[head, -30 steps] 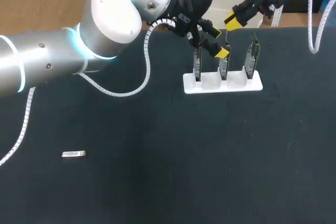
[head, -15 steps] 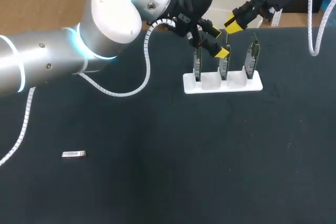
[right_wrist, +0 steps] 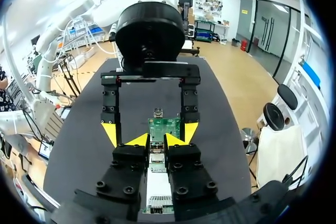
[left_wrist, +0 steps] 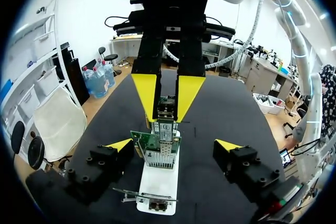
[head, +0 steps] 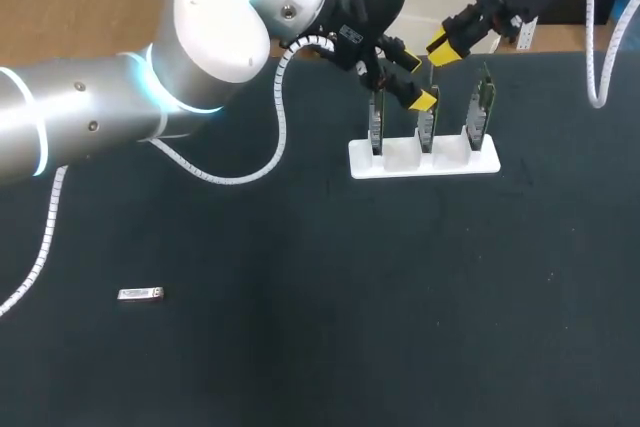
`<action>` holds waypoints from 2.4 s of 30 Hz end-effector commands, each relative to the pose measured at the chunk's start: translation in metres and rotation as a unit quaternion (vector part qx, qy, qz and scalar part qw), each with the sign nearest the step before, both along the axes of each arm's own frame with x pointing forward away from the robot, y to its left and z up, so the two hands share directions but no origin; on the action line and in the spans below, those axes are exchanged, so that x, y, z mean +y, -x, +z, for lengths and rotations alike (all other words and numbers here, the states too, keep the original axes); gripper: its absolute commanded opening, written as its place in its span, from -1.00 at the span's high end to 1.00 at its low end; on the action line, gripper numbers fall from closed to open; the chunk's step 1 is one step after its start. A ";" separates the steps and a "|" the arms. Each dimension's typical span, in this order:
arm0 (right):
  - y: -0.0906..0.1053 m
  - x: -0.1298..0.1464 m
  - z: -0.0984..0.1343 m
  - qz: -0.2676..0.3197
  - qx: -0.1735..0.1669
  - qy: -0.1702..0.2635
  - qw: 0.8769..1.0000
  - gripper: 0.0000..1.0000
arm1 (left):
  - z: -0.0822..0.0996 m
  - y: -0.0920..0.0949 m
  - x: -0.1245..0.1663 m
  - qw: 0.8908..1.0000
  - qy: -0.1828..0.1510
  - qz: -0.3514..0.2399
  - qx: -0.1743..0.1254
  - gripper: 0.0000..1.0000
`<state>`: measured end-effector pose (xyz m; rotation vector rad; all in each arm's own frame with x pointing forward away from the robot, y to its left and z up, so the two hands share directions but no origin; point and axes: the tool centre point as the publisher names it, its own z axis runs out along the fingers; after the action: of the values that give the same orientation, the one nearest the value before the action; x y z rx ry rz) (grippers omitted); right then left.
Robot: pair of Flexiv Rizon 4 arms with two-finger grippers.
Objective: Pick up the optical module with the left hand, and insert it into the network port with the right hand.
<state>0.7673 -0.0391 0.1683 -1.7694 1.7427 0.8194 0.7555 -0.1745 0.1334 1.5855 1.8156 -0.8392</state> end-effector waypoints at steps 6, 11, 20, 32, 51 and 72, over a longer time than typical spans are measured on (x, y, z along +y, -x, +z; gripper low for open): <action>0.001 -0.002 -0.002 -0.008 0.001 -0.003 1.000 1.00 | 0.001 -0.002 -0.001 1.000 -0.003 -0.001 0.002 -1.00; 0.001 -0.002 -0.002 -0.011 0.003 -0.006 1.000 -1.00 | 0.001 -0.002 -0.001 1.000 -0.003 -0.001 0.002 -1.00; -0.002 -0.005 0.005 -0.018 0.011 -0.028 0.999 -1.00 | 0.001 -0.002 -0.001 1.000 -0.003 -0.001 0.002 -1.00; -0.006 -0.015 0.021 0.001 0.018 -0.057 0.998 -1.00 | 0.001 -0.002 -0.001 1.000 -0.003 -0.001 0.002 -1.00; -0.004 -0.008 0.030 -0.009 -0.004 -0.070 0.997 1.00 | 0.001 -0.002 -0.001 1.000 -0.003 -0.001 0.002 -1.00; -0.001 0.002 0.018 -0.001 -0.003 -0.053 0.999 1.00 | 0.001 -0.002 -0.001 1.000 -0.003 -0.001 0.002 -1.00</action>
<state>0.7689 -0.0374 0.1871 -1.6989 1.6663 0.8891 0.7555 -0.1745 0.1334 1.5856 1.8155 -0.8393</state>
